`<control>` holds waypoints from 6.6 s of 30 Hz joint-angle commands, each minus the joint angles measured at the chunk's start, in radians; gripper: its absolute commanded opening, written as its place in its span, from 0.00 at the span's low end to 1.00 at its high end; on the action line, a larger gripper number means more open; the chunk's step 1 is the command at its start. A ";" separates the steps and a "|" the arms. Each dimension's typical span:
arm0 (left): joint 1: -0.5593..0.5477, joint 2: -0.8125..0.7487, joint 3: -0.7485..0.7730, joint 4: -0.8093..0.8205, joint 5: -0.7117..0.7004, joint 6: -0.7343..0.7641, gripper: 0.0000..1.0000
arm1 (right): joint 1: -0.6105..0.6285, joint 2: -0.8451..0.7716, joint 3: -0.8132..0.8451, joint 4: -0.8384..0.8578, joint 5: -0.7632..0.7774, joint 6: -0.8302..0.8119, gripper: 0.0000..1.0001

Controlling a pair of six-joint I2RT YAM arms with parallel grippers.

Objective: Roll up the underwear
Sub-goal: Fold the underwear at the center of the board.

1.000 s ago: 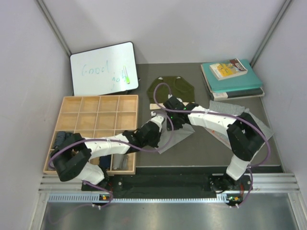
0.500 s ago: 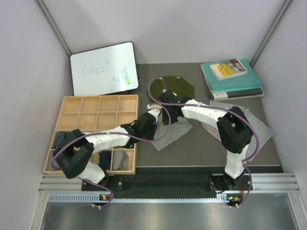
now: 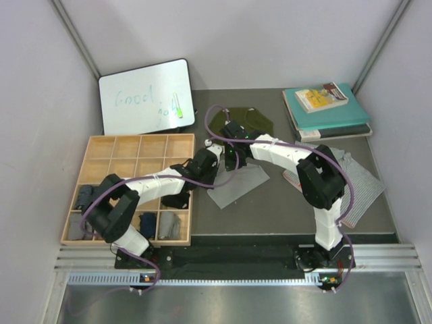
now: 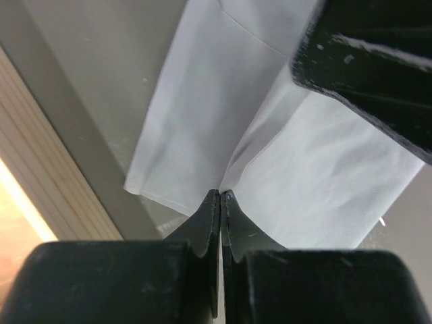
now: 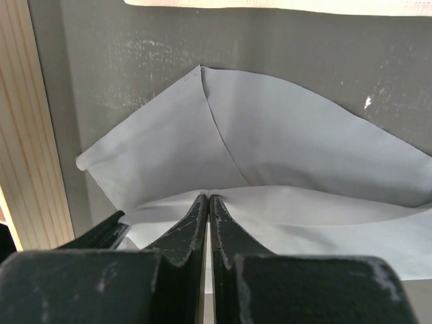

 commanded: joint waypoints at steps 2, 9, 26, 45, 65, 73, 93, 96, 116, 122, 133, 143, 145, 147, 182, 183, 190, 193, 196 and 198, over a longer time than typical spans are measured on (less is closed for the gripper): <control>0.020 0.027 0.054 -0.026 -0.005 0.031 0.00 | -0.023 0.024 0.063 0.001 0.002 -0.019 0.00; 0.047 0.031 0.069 -0.026 -0.017 0.048 0.00 | -0.026 0.059 0.115 0.006 0.005 -0.027 0.00; 0.083 0.091 0.110 -0.011 -0.032 0.075 0.00 | -0.041 0.134 0.207 0.003 0.002 -0.034 0.00; 0.092 0.120 0.132 -0.004 -0.078 0.109 0.04 | -0.052 0.183 0.275 -0.002 -0.024 -0.036 0.00; 0.092 0.068 0.094 0.032 -0.129 0.106 0.51 | -0.204 -0.138 0.023 0.029 -0.064 -0.085 0.61; 0.092 0.077 0.071 0.061 -0.104 0.102 0.49 | -0.279 -0.277 -0.256 0.043 -0.067 -0.105 0.62; 0.090 0.090 0.051 0.052 -0.071 0.083 0.46 | -0.340 -0.211 -0.391 0.161 -0.101 -0.082 0.52; 0.090 0.084 0.051 0.052 -0.072 0.085 0.46 | -0.342 -0.202 -0.394 0.165 -0.101 -0.084 0.48; 0.089 0.004 0.044 0.034 -0.018 0.056 0.49 | -0.400 -0.182 -0.357 0.080 -0.087 -0.185 0.00; 0.089 0.016 0.044 0.063 0.055 0.025 0.49 | -0.446 -0.177 -0.333 0.037 -0.073 -0.264 0.00; 0.090 0.080 0.072 0.127 0.117 -0.020 0.49 | -0.460 -0.170 -0.336 0.038 -0.117 -0.301 0.24; 0.090 0.117 0.054 0.177 0.082 -0.035 0.47 | -0.460 -0.211 -0.356 0.040 -0.137 -0.292 0.40; 0.090 0.117 0.048 0.183 0.069 -0.033 0.47 | -0.460 -0.219 -0.359 0.040 -0.140 -0.292 0.40; 0.092 0.122 0.051 0.183 0.043 -0.029 0.47 | -0.460 -0.228 -0.365 0.041 -0.140 -0.289 0.40; 0.069 0.137 0.021 0.192 0.118 0.059 0.00 | -0.460 -0.348 -0.394 0.009 -0.127 -0.269 0.40; 0.055 0.121 0.015 0.201 0.117 0.065 0.00 | -0.460 -0.351 -0.397 0.009 -0.127 -0.268 0.40; -0.006 0.035 -0.052 0.272 0.097 0.111 0.00 | -0.458 -0.363 -0.408 0.010 -0.128 -0.260 0.41; -0.031 0.009 -0.067 0.296 0.103 0.124 0.00 | -0.460 -0.367 -0.414 0.014 -0.130 -0.255 0.41; -0.064 -0.005 -0.066 0.299 0.084 0.137 0.00 | -0.460 -0.374 -0.422 0.015 -0.133 -0.254 0.41; -0.091 -0.011 -0.061 0.295 0.054 0.144 0.00 | -0.460 -0.384 -0.428 0.018 -0.131 -0.251 0.41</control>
